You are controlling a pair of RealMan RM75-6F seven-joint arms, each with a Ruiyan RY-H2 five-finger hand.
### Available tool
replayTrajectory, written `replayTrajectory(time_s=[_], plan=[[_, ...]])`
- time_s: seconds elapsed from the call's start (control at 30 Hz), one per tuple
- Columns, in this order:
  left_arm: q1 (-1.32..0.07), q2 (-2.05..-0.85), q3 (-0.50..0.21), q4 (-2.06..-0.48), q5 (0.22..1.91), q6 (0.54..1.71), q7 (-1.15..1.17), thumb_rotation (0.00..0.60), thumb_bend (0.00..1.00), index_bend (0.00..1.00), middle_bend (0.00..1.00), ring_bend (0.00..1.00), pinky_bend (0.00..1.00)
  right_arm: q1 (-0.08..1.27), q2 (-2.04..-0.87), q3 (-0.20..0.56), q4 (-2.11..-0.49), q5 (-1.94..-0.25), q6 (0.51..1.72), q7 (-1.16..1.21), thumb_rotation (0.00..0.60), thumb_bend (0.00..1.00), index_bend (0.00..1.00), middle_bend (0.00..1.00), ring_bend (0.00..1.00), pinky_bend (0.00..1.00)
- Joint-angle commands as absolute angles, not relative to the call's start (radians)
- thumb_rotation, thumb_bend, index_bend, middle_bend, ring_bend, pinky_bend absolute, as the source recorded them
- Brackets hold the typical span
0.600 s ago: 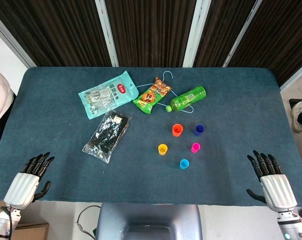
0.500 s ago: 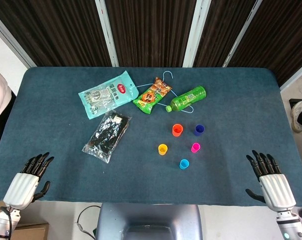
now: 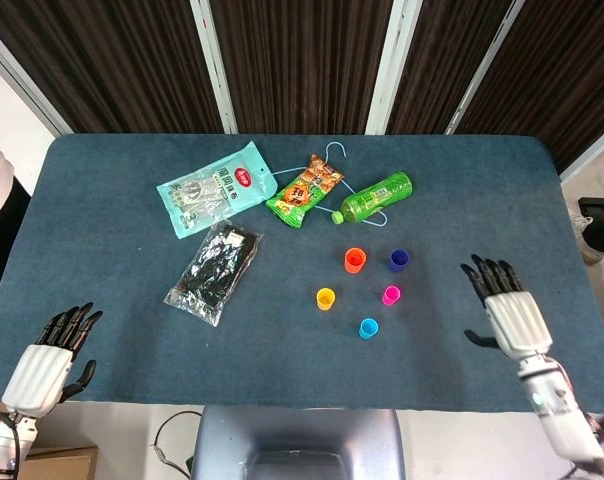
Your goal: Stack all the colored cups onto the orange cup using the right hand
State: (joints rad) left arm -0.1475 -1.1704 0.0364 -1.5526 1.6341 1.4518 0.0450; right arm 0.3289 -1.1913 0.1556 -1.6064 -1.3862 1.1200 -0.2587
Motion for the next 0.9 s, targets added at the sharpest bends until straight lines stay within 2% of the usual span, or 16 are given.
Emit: replayTrajectory(time_s=[0.03,0.17,0.43,0.63,0.9], plan=[[-0.149,-1.171,0.034,-1.552,1.627,1.446,0.049,0.600,0.47,0.00,0.00,0.00,0.12,0.596,-1.306,0.288,-1.483,-1.103,0.851,-0.464,0.600,0.26,0.19,0.00,0.00,0.00],[-0.150,-1.168,0.033,-1.553,1.624,1.444,0.049,0.600,0.47,0.00,0.00,0.00,0.12,0.666,-1.383,0.283,-1.403,-1.000,0.823,-0.547,0.600,0.28,0.26,0.00,0.00,0.00],[-0.151,-1.165,0.033,-1.555,1.617,1.437,0.044,0.600,0.47,0.00,0.00,0.00,0.12,0.735,-1.490,0.240,-1.264,-0.929,0.817,-0.619,0.600,0.36,0.38,0.00,0.00,0.00],[-0.151,-1.166,0.034,-1.554,1.619,1.438,0.046,0.600,0.47,0.00,0.00,0.00,0.12,0.767,-1.535,0.223,-1.208,-0.894,0.798,-0.624,0.600,0.37,0.39,0.00,0.00,0.00],[-0.152,-1.164,0.033,-1.554,1.615,1.435,0.041,0.600,0.47,0.00,0.00,0.00,0.12,0.800,-1.584,0.209,-1.143,-0.851,0.787,-0.632,0.600,0.45,0.43,0.00,0.00,0.00]])
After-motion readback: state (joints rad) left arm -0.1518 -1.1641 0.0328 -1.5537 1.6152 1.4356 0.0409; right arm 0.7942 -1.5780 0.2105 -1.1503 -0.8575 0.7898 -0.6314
